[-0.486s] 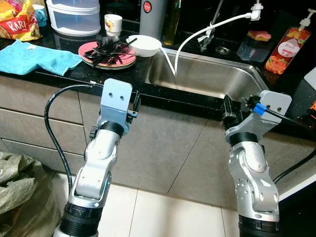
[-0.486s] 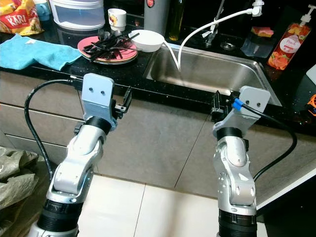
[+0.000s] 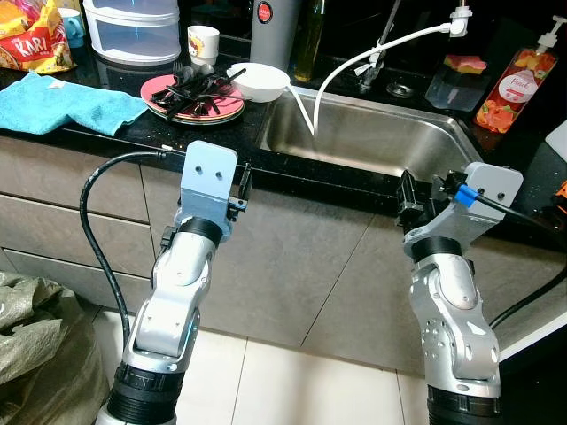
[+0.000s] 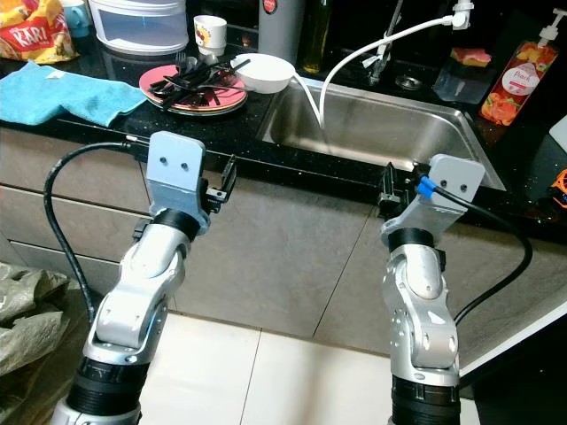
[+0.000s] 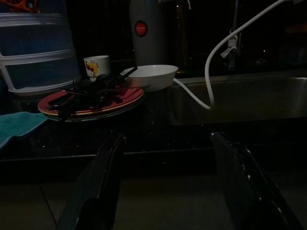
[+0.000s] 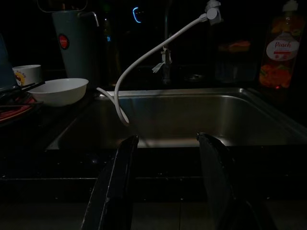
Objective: Kitchen organization
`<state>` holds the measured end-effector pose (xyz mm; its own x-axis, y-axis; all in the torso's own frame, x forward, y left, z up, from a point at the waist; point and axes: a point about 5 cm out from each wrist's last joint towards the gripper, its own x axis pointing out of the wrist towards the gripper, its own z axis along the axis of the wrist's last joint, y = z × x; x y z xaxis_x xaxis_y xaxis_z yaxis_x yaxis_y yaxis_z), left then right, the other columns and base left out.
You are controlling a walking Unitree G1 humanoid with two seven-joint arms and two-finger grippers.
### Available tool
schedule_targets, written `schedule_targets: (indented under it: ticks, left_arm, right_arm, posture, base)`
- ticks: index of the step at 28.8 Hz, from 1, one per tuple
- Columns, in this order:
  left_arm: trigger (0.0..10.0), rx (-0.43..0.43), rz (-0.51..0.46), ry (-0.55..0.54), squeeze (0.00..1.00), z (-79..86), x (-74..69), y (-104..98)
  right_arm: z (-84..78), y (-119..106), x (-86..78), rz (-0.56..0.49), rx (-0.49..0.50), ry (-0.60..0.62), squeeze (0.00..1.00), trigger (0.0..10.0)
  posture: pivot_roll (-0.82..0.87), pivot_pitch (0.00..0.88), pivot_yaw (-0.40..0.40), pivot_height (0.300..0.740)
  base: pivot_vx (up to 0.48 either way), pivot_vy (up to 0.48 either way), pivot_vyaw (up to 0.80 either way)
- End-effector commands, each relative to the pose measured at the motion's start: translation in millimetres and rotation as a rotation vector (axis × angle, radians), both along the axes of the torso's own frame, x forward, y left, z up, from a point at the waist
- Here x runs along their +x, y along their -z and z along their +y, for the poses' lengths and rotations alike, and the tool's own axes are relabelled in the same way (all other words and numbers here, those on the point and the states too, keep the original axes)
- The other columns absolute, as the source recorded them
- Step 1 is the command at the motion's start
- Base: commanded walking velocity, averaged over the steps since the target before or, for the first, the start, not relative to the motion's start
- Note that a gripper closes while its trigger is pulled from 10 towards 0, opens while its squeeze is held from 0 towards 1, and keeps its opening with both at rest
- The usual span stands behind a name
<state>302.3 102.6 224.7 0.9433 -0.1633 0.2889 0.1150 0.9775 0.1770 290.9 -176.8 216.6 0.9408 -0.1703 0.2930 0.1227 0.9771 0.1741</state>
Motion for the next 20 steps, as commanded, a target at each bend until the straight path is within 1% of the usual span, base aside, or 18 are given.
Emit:
schedule_targets:
  ticks: [1,12,13,14,15,16,17,18,19,20]
  left_arm:
    - [10.0,0.009,-0.013,0.017,0.00,-3.7,0.0,-3.6]
    - [10.0,0.010,-0.013,0.017,0.00,-4.1,-0.7,-3.3]
    - [10.0,0.034,-0.033,0.021,0.00,-2.5,-3.9,-1.8]
    - [10.0,0.034,-0.033,0.021,0.00,-2.5,-3.9,-1.8]
    - [10.0,0.065,-0.049,0.027,0.00,-1.8,-6.6,0.3]
    - [10.0,0.109,-0.057,0.038,0.00,-1.1,-10.7,5.9]
    - [10.0,0.109,-0.038,0.034,0.00,0.5,-12.1,11.4]
    - [10.0,0.109,-0.038,0.034,0.00,0.5,-12.1,11.4]
    - [10.0,0.110,-0.015,0.025,0.00,3.2,-13.6,18.1]
    - [10.0,0.114,0.020,0.005,0.00,7.7,-15.4,27.5]
  right_arm:
    - [-1.7,1.2,1.0,0.002,0.002,0.012,0.00,10.0]
    - [-1.8,1.3,0.6,0.003,0.000,0.010,0.00,10.0]
    - [-1.7,3.0,0.3,0.008,-0.002,0.010,0.00,10.0]
    - [-1.7,3.0,0.3,0.008,-0.002,0.010,0.00,10.0]
    - [-1.9,4.6,0.0,0.014,-0.004,0.010,0.00,10.0]
    - [-2.6,8.6,-0.5,0.027,-0.009,0.011,0.00,10.0]
    - [-2.9,14.0,-1.2,0.043,-0.014,0.010,0.00,10.0]
    - [-2.9,14.0,-1.2,0.043,-0.014,0.010,0.00,10.0]
    - [-2.9,22.7,-2.5,0.070,-0.022,0.008,0.00,10.0]
    - [-2.9,37.8,-5.1,0.117,-0.032,0.005,0.00,10.0]
  posture:
    - [0.17,0.006,-0.130,0.740]
    - [0.17,0.008,-0.132,0.740]
    - [0.17,0.009,-0.131,0.740]
    - [0.17,0.009,-0.131,0.740]
    - [0.17,0.009,-0.131,0.740]
    - [0.17,0.010,-0.133,0.740]
    - [0.17,0.011,-0.133,0.740]
    - [0.17,0.011,-0.133,0.740]
    - [0.17,0.011,-0.133,0.740]
    - [0.17,0.012,-0.137,0.740]
  base:
    - [0.000,0.000,0.00]
    - [0.000,0.000,0.00]
    - [0.000,0.000,0.00]
    - [0.000,0.000,0.00]
    - [0.000,0.000,0.00]
    - [0.000,0.000,0.00]
    - [0.000,0.000,0.00]
    - [0.000,0.000,0.00]
    - [0.000,0.000,0.00]
    - [0.000,0.000,0.00]
